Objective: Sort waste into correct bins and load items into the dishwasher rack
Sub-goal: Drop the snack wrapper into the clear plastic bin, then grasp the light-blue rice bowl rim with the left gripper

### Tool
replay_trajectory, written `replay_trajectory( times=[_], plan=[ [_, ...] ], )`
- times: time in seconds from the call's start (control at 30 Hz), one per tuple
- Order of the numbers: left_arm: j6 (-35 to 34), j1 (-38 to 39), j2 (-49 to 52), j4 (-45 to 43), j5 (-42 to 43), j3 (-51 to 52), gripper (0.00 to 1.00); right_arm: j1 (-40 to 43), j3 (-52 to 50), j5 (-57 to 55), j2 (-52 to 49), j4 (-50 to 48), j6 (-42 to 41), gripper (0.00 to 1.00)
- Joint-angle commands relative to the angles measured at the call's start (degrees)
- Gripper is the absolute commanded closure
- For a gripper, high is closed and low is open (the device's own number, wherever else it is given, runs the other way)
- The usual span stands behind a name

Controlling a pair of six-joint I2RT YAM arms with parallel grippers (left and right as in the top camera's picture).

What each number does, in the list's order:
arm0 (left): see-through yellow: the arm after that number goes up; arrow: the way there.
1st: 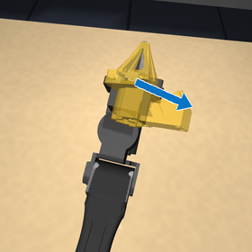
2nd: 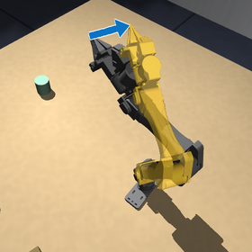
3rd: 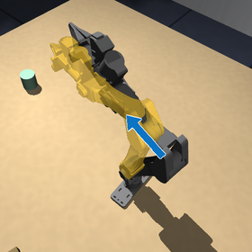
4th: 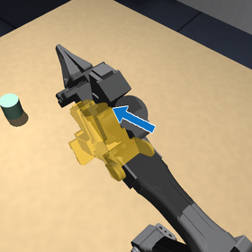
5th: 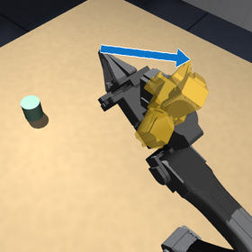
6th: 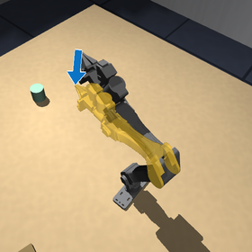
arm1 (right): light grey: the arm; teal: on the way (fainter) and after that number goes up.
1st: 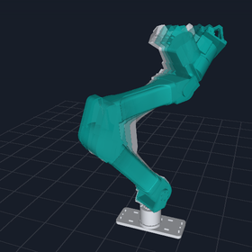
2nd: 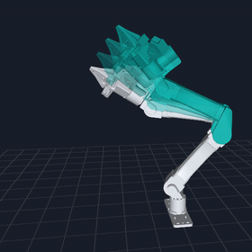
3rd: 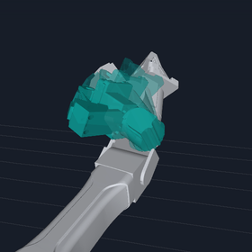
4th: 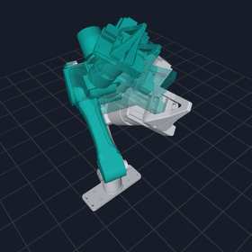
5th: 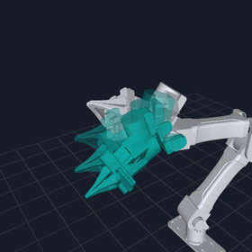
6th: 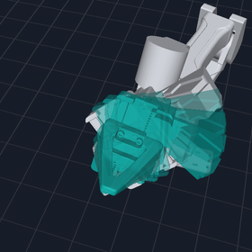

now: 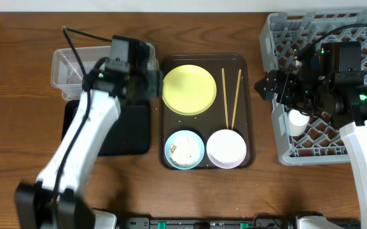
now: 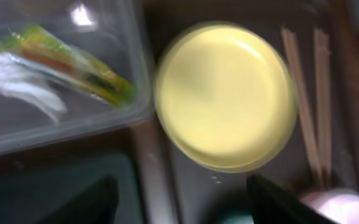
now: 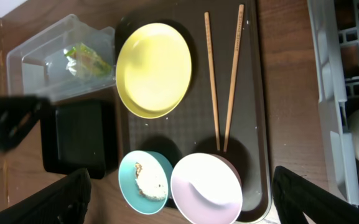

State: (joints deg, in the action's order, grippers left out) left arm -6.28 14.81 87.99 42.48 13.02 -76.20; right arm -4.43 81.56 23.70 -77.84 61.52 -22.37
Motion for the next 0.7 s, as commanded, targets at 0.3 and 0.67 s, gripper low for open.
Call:
replay_trajectory(
  times=[0.3, 0.67],
  plan=[
    [-16.35, 18.38, -1.03, 12.94, -0.98, 2.54, 0.46, -0.52, 0.07, -1.88, -0.07, -0.04, -0.55, 0.09],
    [-29.29, 26.03, 7.45, 1.31, -5.11, 7.8, 0.51, -0.55, 0.07, -1.86, -0.07, 0.02, -0.55, 0.09]
  ],
)
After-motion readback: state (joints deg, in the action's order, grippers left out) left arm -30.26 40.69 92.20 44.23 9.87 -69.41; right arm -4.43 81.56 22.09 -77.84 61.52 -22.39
